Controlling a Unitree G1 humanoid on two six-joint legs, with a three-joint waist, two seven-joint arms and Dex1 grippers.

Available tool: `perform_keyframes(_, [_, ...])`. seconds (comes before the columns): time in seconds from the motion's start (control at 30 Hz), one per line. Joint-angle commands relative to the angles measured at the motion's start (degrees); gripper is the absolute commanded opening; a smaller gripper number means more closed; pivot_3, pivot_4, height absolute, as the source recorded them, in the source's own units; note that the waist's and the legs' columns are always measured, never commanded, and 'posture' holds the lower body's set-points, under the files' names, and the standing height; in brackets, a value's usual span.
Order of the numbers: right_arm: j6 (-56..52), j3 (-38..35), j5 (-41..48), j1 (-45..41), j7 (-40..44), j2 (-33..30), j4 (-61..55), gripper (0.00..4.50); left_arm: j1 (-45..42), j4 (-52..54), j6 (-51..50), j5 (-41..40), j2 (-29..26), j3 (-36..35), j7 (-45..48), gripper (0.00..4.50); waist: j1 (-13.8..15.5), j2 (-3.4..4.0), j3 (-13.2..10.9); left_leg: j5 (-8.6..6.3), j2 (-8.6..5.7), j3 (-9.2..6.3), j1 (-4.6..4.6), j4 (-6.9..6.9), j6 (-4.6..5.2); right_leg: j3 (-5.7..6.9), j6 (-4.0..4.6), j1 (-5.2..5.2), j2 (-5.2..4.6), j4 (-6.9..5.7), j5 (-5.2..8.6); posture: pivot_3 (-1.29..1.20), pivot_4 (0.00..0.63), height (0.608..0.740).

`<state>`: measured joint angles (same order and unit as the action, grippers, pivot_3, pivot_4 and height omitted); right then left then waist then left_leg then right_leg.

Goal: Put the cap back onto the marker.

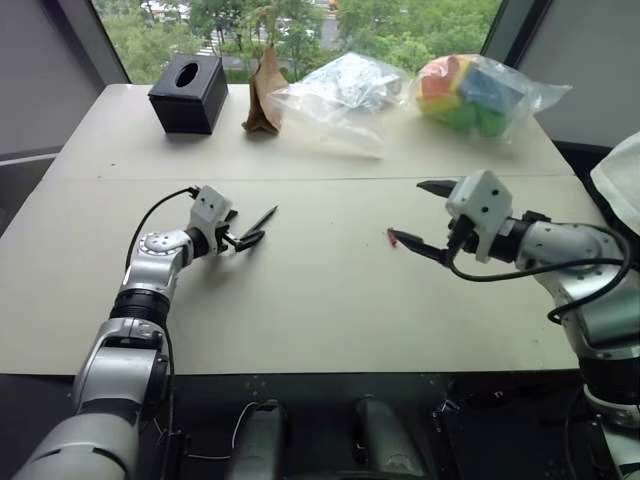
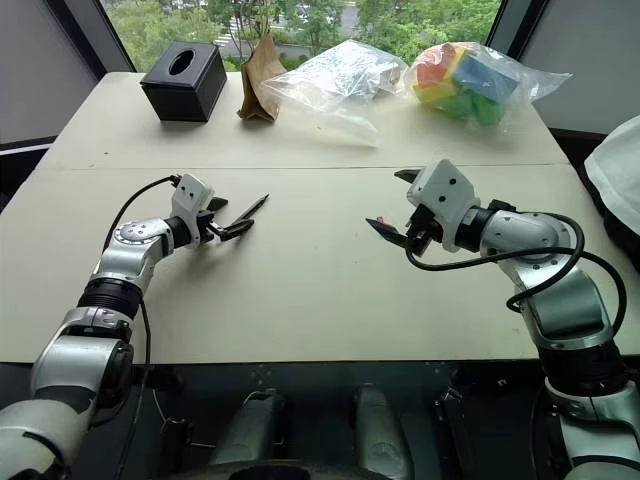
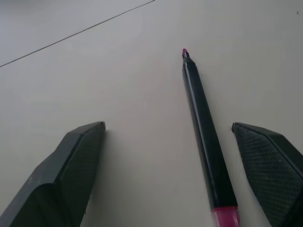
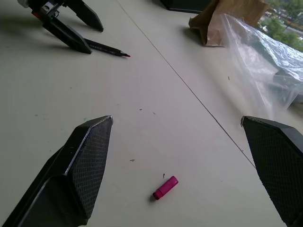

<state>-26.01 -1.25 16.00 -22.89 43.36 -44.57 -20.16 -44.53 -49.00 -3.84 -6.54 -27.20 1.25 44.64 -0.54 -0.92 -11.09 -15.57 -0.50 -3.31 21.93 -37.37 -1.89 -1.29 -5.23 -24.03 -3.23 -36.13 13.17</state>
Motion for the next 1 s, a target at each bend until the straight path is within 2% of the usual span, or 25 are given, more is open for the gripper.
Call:
perform_keyframes(0.03, [1.06,-2.38,-0.01,-0.17,-0.47,-0.25,-1.96,4.50,-0.87,-3.12,0.84,2.11,0.18,0.49,-0.36,4.48,-0.01,0.00,0.01,0.00,0.00,0.00,0.00,-0.01,0.00,0.01,0.00,0.00,0.00,0.00,0.00,0.00,0.150,0.740])
perform_keyframes(0.13, [1.18,-2.29,-0.11,-0.09,-0.56,-0.31,-1.93,4.50,-0.92,-4.34,0.69,2.52,0.33,0.72,0.08,3.65,-0.05,0.01,0.03,0.00,0.00,0.00,-0.02,-0.01,0.00,0.00,0.00,0.02,0.00,-0.02,0.00,0.00,0.150,0.740])
perform_keyframes(0.37, [1.61,-2.25,-0.26,-0.11,-0.26,-0.54,-1.54,4.50,-0.02,-4.02,-0.74,2.52,0.42,0.48,1.11,0.26,-0.48,0.09,0.07,0.00,0.02,0.00,-0.59,0.09,0.00,0.00,0.01,0.52,0.02,0.01,0.02,0.00,0.150,0.740])
perform_keyframes(0.4, [1.68,-2.20,-0.28,-0.19,-0.20,-0.56,-1.43,4.50,0.14,-3.89,-0.88,2.56,0.38,0.43,1.23,0.05,-0.51,0.09,0.07,0.00,0.03,0.00,-0.59,0.09,0.01,-0.01,0.01,0.52,0.03,0.00,0.02,0.00,0.150,0.740])
perform_keyframes(0.7, [2.07,-1.48,-0.42,-0.33,-0.07,-0.23,-1.00,4.50,1.77,-2.07,-1.52,2.12,0.42,0.18,2.01,0.05,-0.51,0.10,0.08,0.00,0.06,0.00,-0.59,0.09,0.00,-0.02,0.01,0.50,0.06,0.00,0.02,0.00,0.150,0.740])
perform_keyframes(1.0, [3.90,0.57,-2.55,1.19,-4.99,7.01,3.89,4.50,9.95,21.07,-8.49,-4.53,-1.72,-1.64,9.45,0.05,-0.38,0.07,0.06,0.00,0.08,0.00,-0.47,0.15,0.00,-0.04,0.02,0.39,0.02,0.01,0.01,0.00,0.150,0.740])
